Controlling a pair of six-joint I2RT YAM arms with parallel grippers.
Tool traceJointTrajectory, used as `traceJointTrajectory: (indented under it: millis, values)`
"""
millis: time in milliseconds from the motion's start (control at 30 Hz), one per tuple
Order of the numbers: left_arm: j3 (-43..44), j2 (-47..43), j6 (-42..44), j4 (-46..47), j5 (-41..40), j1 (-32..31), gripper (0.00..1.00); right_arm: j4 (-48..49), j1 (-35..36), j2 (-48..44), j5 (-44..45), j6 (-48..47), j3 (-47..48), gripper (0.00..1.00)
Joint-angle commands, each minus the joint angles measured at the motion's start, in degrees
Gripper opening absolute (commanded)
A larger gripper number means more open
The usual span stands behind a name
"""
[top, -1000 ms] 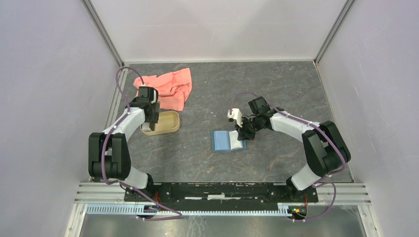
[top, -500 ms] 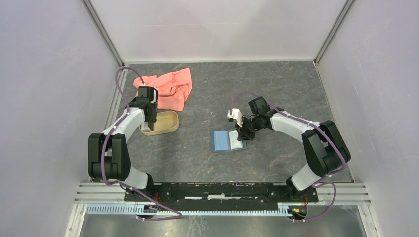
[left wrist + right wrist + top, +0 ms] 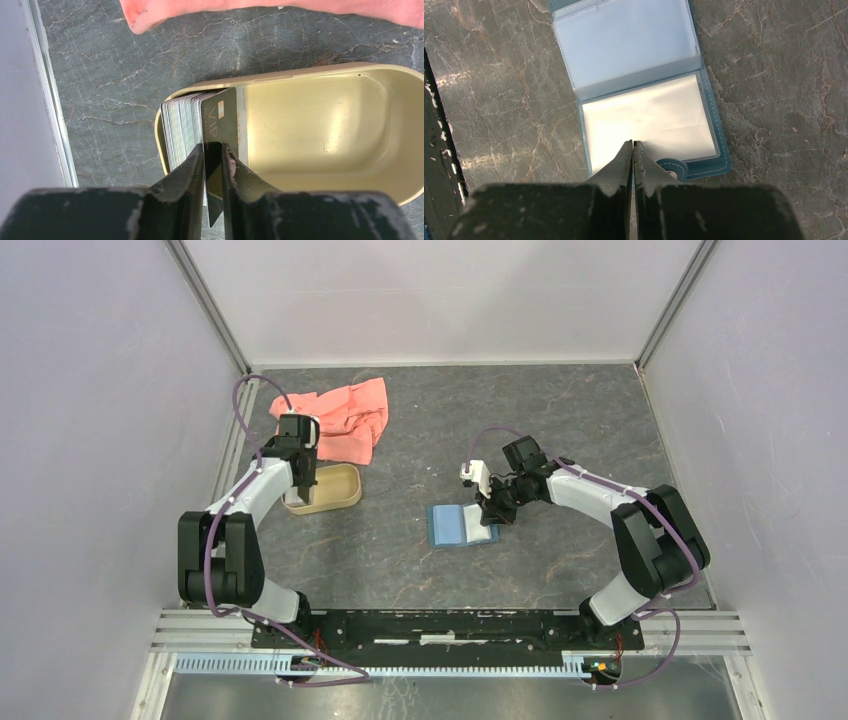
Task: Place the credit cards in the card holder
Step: Pick up the credit card from the storage box.
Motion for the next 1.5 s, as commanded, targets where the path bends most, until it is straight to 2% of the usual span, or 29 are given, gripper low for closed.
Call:
traceJointTrajectory:
  millis: [0,167,467,1100,1167,1333,1467]
  values:
    - [1.5,-1.3,-1.1,0.4,0.3,0.5,0.22,-0.3,0.2,-0.2,-1.2,-1.1,1.3,0.08]
    - [1.7,-1.4,-1.1,0.3,0.9,0.5,0.12,-0.3,0.2,-0.1,-1.3,-1.2,1.3,0.08]
    - [2.3,-2.3,-1.7,-0.7,2.7,0.5,0.04,-0.6,0.2,-0.2,-2.1,-1.2,1.5,0.10]
    - [4.0,-5.2,-3.5,-2.6,10.7,0.5,0.02,-1.1,0.2,-0.8,-4.3,-1.8,1.6,0.14]
    - [5.1,-6.3,-5.4,-3.4,14.6,0.5,0.02,-1.1,0.2,-0.8,-4.4,-1.9,1.6,0.14]
    - [5.4,-10.5,-13.1,-0.7,34.1,0.5,0.02,-1.7,0.2,-0.9,-5.6,-2.2,1.9,0.16]
    - [-0.4,-13.5,-25.5,11.9,52.1,0.3,0.02,-2.3,0.3,-1.3,-7.7,-2.5,2.2,0.16]
